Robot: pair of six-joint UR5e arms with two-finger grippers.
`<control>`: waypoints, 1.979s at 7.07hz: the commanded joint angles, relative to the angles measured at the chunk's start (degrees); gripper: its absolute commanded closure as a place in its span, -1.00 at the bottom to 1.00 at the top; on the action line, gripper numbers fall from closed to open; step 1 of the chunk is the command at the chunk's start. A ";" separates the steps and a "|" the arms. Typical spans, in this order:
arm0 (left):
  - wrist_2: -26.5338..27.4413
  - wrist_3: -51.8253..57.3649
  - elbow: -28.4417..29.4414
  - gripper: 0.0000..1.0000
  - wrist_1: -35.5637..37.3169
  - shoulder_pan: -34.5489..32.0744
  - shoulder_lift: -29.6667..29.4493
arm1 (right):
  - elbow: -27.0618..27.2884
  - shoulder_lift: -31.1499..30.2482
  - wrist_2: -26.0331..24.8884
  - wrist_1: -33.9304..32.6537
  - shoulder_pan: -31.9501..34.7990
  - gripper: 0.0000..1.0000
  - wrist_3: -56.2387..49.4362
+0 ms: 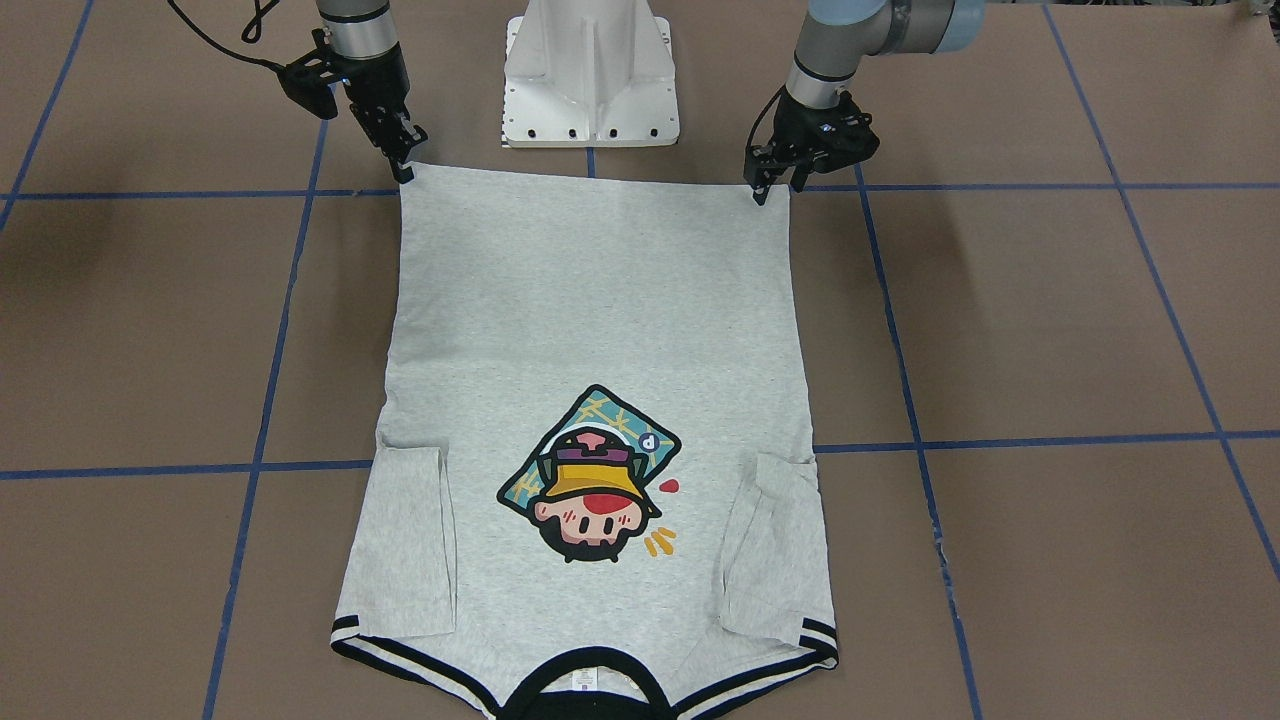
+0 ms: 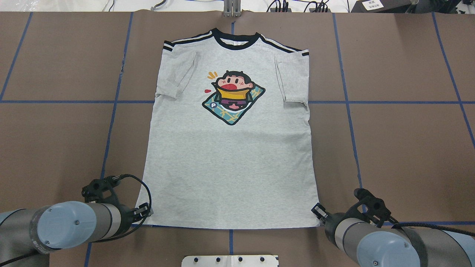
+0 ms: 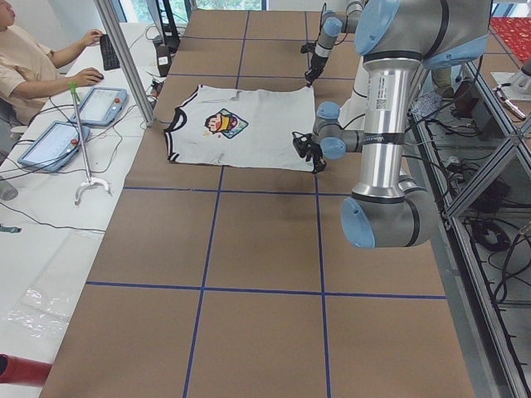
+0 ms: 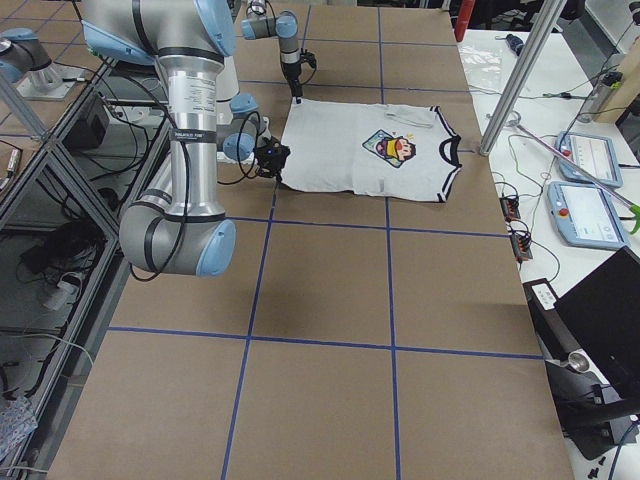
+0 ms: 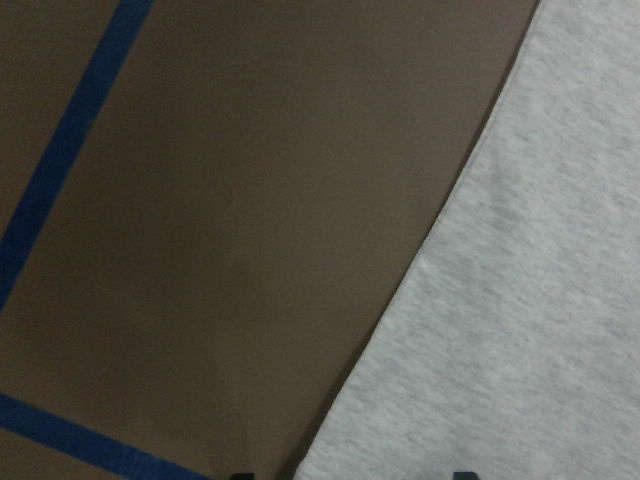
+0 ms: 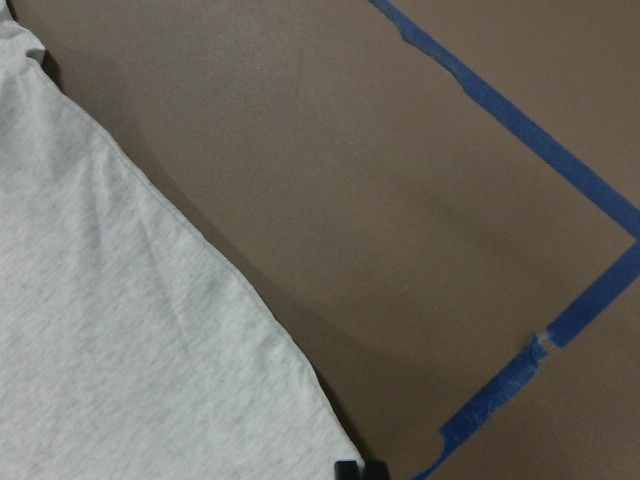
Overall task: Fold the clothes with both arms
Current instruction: 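Grasp both bottom hem corners with the left and right grippers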
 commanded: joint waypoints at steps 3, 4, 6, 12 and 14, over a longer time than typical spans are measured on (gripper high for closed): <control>-0.66 -1.20 -0.39 -0.13 0.18 0.09 1.16 | 1.00 -0.05 0.00 0.00 0.48 1.00 0.00; -0.66 -1.29 -0.56 -0.08 0.18 0.09 1.16 | 1.00 -0.05 0.00 -0.09 0.48 1.00 0.00; -0.75 -1.55 -0.65 1.00 0.18 0.09 1.07 | 0.91 -0.05 0.00 -0.09 0.48 1.00 0.00; -8.04 -3.03 -12.58 1.00 2.36 1.05 2.13 | 3.00 -2.58 2.01 0.00 -0.22 1.00 0.00; -8.04 -4.28 -14.79 1.00 2.73 2.81 2.13 | 9.06 -6.72 5.34 0.00 -1.19 1.00 0.00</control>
